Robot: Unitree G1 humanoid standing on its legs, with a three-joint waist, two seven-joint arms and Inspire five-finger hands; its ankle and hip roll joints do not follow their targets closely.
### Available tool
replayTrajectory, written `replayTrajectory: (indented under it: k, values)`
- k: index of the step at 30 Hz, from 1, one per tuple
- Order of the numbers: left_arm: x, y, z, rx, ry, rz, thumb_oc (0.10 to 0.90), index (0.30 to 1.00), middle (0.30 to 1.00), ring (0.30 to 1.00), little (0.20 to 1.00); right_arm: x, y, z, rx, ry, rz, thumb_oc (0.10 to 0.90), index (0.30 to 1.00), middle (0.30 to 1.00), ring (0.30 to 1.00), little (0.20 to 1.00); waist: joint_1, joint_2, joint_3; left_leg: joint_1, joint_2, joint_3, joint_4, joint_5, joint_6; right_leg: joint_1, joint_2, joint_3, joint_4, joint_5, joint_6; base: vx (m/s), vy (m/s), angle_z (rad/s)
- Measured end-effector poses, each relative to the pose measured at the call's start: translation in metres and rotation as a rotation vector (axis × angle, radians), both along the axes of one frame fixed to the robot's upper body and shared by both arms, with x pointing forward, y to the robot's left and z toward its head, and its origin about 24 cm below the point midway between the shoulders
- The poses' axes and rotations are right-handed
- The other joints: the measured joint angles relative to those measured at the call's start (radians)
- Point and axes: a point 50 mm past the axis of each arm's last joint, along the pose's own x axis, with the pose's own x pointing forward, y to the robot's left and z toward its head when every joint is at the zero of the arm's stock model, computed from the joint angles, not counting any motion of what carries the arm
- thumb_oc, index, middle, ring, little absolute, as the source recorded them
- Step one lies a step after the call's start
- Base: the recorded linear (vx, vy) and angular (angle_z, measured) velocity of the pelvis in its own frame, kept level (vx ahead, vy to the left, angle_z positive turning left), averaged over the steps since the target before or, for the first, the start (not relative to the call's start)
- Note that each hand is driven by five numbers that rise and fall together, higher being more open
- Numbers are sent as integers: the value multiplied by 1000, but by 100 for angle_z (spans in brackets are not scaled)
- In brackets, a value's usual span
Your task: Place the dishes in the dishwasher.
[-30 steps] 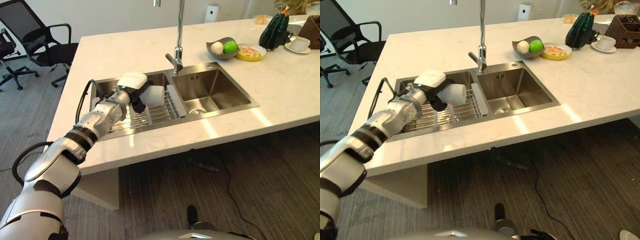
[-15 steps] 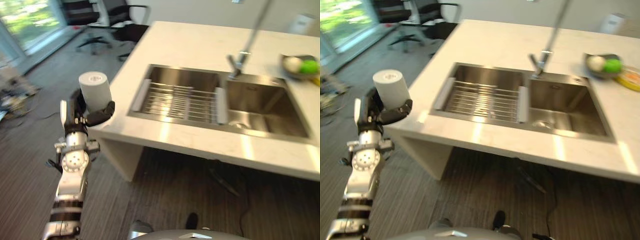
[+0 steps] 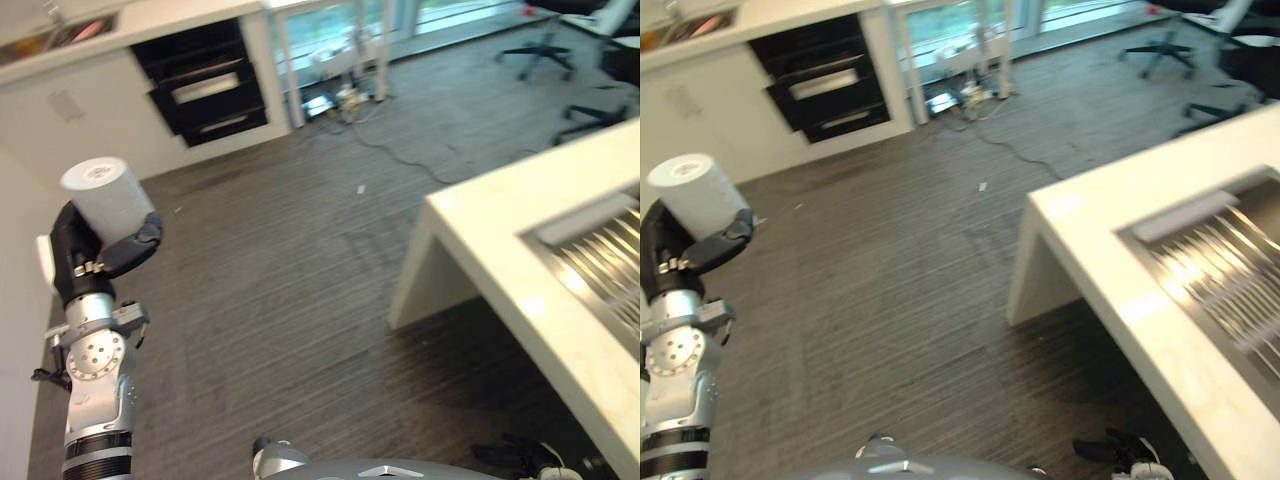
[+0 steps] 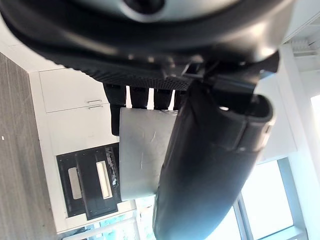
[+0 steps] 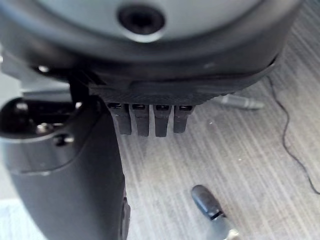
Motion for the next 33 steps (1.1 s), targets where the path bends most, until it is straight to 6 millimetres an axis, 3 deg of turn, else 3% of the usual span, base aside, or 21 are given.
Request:
replayTrajectory:
  k: [1, 2, 3, 4, 5, 6, 7, 8, 9, 10, 11, 14, 17, 18, 20, 23, 24, 25, 27, 29, 33]
  values:
    - [-2, -1, 1, 15, 3, -15, 400, 300, 300, 300, 300, 5, 25, -9, 71, -12, -5, 800, 900, 900, 900, 900, 8, -52, -4, -97, 10, -12, 140, -89, 9, 18, -14, -7, -41, 50, -13, 4, 533, 75]
    - [-5, -2, -4, 18, 31, -29, 400, 300, 300, 300, 300, 4, 44, -15, 127, -10, -2, 800, 900, 900, 900, 900, 9, -83, -17, -137, -27, -25, 88, -120, -5, 21, -45, -8, -46, 82, -13, 9, 533, 69]
    - [-7, -6, -13, 15, 76, -56, 400, 300, 300, 300, 300, 4, 51, -17, 160, -13, -8, 800, 900, 900, 900, 900, -5, -91, -33, -135, -89, -37, -77, -91, 16, 24, -77, -11, -20, 113, -12, 27, 482, 42]
    - [-10, -5, -18, 33, 120, -67, 400, 300, 300, 300, 300, 4, 62, -19, 187, -14, -9, 800, 900, 900, 900, 900, 10, -119, -35, -106, -148, -38, -139, -29, 77, 17, -140, 1, 12, 132, -16, 34, 424, 29]
    - [-11, -3, -22, 34, 149, -56, 400, 300, 300, 300, 300, 2, 73, -21, 216, -13, -6, 800, 900, 900, 900, 900, 11, -141, -33, -92, -203, -34, -143, -37, 107, 19, -189, -1, 45, 182, -26, 53, 353, 26]
    - [-10, -2, -26, 26, 170, -51, 400, 300, 300, 300, 300, 2, 81, -23, 242, -18, 3, 800, 900, 900, 900, 900, 1, -150, -26, -94, -231, -50, -113, -70, 149, 16, -244, 2, 104, 265, -17, 102, 275, 55]
    - [-8, -3, -28, 22, 177, -56, 400, 300, 300, 300, 300, 2, 87, -23, 267, -13, 27, 800, 900, 900, 900, 900, -12, -128, -12, -93, -247, -85, -98, -95, 185, -10, -279, 30, 205, 301, -4, 121, 279, 91]
    - [0, -9, -25, 16, 158, -78, 400, 300, 300, 300, 300, 4, 89, -22, 272, -29, 41, 800, 900, 900, 900, 900, -33, -106, -1, -90, -245, -149, -107, -106, 202, -31, -250, 106, 270, 185, 41, 101, 181, 129]
    - [12, -17, -20, 7, 127, -105, 400, 300, 300, 300, 300, 7, 87, -21, 266, -46, 33, 800, 900, 900, 900, 900, -63, -81, 14, -94, -255, -236, -118, -111, 210, -61, -151, 289, 270, 58, 52, 134, 180, 166]
    - [24, -26, -17, 4, 114, -143, 400, 300, 300, 300, 300, 10, 83, -20, 258, -61, 18, 800, 900, 900, 900, 900, -79, -67, 22, -95, -264, -289, -127, -110, 215, -95, -77, 433, 268, -23, 68, 150, 115, 155]
    - [29, -32, -15, 14, 112, -173, 400, 300, 300, 300, 300, 16, 78, -18, 250, -73, 4, 800, 900, 900, 900, 900, -86, -65, 24, -76, -294, -304, -138, -118, 230, -147, -50, 500, 269, -79, 100, 229, 132, 106]
    - [46, -61, -16, 9, 108, -292, 400, 300, 300, 300, 300, 17, 68, -16, 235, -101, -63, 800, 900, 900, 900, 900, -137, 10, 36, -15, -328, -457, -170, -134, 252, -248, 103, 622, 198, -156, 28, 230, 60, 146]
    - [66, -98, -8, 33, 79, -449, 400, 300, 300, 300, 300, 15, 63, -15, 242, -97, -94, 800, 900, 900, 900, 900, -175, 12, 40, 9, -364, -636, -172, -137, 247, -318, 156, 720, 127, -148, 29, 150, -35, 191]
    - [67, -107, -9, 42, 86, -490, 400, 300, 300, 300, 300, 16, 63, -15, 241, -100, -90, 800, 900, 900, 900, 900, -176, -5, 38, 30, -379, -657, -173, -138, 245, -332, 148, 712, 116, -113, 44, 80, -93, 199]
    - [53, -111, -21, 51, 130, -540, 400, 300, 300, 300, 300, 11, 62, -16, 234, -82, -70, 800, 900, 900, 900, 900, -153, -74, 4, 96, -419, -625, -173, -184, 216, -322, 101, 624, 116, 5, -20, 128, -122, 137]
    - [43, -99, -34, 52, 193, -506, 400, 300, 300, 300, 300, 26, 60, -13, 213, -96, -47, 800, 900, 900, 900, 900, -107, -85, 3, 72, -399, -574, -84, -218, 157, -216, 145, 605, -48, 44, -56, 105, -81, 22]
    - [40, -93, -37, 63, 216, -493, 400, 300, 300, 300, 300, 33, 67, -13, 228, -104, -39, 800, 900, 900, 900, 900, -103, -123, -2, 9, -409, -571, 22, -254, 129, -179, 130, 607, -99, 52, -65, 107, -97, 0]
    - [37, -89, -39, 84, 237, -494, 400, 300, 300, 300, 300, 34, 71, -14, 238, -102, -38, 800, 900, 900, 900, 900, -94, -153, -13, -6, -407, -571, -10, -275, 157, -155, 128, 614, -144, 61, -66, 35, -30, 0]
    - [37, -89, -39, 103, 241, -501, 400, 300, 300, 300, 300, 39, 70, -12, 238, -120, -34, 800, 900, 900, 900, 900, -92, -160, -12, -25, -387, -570, -75, -259, 166, -142, 135, 612, -160, 66, -62, 143, -121, -8]
    - [38, -88, -42, 124, 269, -497, 400, 300, 300, 300, 300, 71, 69, -4, 202, -96, 40, 800, 900, 900, 900, 900, -82, -127, -5, 0, -322, -544, -162, -130, 154, -101, 173, 630, -167, 50, -44, 126, -112, -36]
    - [39, -115, -42, 131, 254, -598, 400, 300, 300, 300, 300, 86, 108, -7, 217, -122, 72, 800, 900, 900, 900, 900, -85, -132, -44, 34, -330, -572, -179, -133, 154, -72, 163, 606, -168, 21, -19, 83, -62, 20]
